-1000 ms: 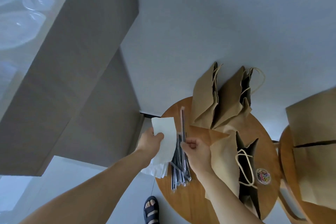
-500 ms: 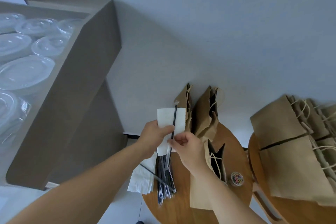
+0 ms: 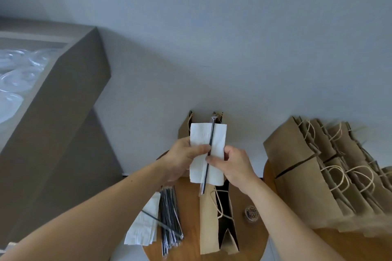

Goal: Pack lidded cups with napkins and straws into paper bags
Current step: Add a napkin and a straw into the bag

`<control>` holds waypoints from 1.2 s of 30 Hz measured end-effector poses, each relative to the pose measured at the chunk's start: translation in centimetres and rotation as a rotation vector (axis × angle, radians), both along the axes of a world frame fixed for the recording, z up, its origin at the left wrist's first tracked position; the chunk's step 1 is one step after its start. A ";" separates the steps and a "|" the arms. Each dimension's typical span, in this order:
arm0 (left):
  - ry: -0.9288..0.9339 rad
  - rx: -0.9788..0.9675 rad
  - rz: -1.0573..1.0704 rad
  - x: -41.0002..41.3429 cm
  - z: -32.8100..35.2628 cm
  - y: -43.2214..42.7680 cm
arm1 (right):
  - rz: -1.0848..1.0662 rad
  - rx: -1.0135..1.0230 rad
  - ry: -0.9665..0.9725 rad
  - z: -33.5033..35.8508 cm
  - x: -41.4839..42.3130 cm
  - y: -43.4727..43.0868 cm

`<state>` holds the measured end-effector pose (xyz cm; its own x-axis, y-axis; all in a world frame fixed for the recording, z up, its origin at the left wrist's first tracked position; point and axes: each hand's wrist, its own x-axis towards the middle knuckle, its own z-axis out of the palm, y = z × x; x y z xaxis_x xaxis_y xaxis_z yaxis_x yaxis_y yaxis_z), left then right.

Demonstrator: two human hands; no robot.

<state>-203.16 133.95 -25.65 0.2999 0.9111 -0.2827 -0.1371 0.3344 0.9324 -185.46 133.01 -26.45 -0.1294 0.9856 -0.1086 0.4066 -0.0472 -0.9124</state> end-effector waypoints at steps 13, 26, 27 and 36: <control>1.050 -0.054 -0.691 4.1 -10.7 -5.3 | -0.301 0.032 -0.214 -4.8 3.4 3.7; 0.714 -0.580 -0.165 5.8 -12.2 -7.1 | 0.036 -0.229 -0.509 -9.0 1.8 -0.2; 0.633 -0.616 -0.139 5.6 -12.2 -7.2 | 0.077 -0.256 -0.537 -9.0 2.1 -0.5; 0.414 -0.607 -0.081 5.6 -12.1 -7.7 | 0.231 -0.460 -0.735 -12.8 1.4 -3.6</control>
<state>-197.58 126.25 -37.72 0.1191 0.5382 -0.8344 0.2325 0.8018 0.5504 -184.01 129.36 -39.22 -0.0607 0.7820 -0.6203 0.9253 -0.1889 -0.3287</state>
